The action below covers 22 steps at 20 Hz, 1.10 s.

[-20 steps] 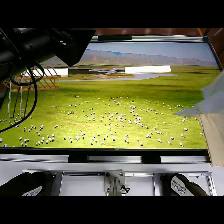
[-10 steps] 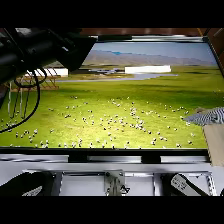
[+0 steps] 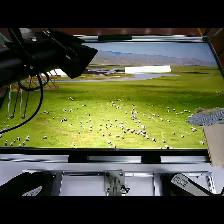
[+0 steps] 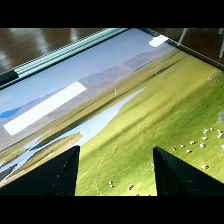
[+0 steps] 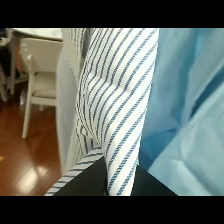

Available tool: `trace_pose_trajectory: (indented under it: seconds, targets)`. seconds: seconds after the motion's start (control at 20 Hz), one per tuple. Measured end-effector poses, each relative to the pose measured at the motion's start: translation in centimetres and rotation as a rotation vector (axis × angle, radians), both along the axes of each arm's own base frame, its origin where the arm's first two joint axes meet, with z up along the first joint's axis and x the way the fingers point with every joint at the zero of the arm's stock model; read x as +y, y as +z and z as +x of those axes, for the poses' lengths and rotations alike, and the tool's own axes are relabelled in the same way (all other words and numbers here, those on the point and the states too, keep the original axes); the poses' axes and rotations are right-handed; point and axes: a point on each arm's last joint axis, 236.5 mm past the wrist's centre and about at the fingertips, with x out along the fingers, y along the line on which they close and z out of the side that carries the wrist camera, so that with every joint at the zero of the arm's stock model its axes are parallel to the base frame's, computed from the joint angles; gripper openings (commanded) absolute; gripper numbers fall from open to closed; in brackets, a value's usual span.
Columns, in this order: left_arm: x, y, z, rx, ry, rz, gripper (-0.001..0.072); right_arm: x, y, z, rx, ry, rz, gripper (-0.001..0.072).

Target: Fold the shirts.

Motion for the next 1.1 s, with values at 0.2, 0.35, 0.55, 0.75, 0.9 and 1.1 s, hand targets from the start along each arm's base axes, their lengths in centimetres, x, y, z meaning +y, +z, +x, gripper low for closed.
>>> trace_pose_trajectory:
  seconds: [0.2,0.35,0.55,0.75,0.9,1.1]
  targets:
    - [0.0,-0.9,-0.4,0.048,-0.007,0.013,0.0539,-2.3,-0.6,-3.2,-0.004,-0.084,0.016,0.0063]
    - [0.0,-1.4,-0.7,0.079,-0.009,0.013,0.0539,-3.7,-1.2,-5.7,-0.016,-0.140,0.040,0.0064]
    - [-0.1,-1.7,-0.8,0.099,-0.009,0.011,0.0539,-5.0,-2.3,-9.7,-0.017,-0.235,0.086,0.0064]
    - [0.0,-1.8,-0.8,0.106,-0.009,0.011,0.0539,-5.2,-3.6,-14.1,-0.016,-0.343,0.151,0.0073]
    - [0.0,-1.8,-0.8,0.107,-0.009,0.011,0.0538,-4.6,-4.1,-16.3,-0.038,-0.386,0.195,0.0468]
    - [0.0,-1.8,-0.8,0.107,-0.009,0.011,0.0538,-2.8,-3.7,-16.1,-0.074,-0.339,0.225,0.0468]
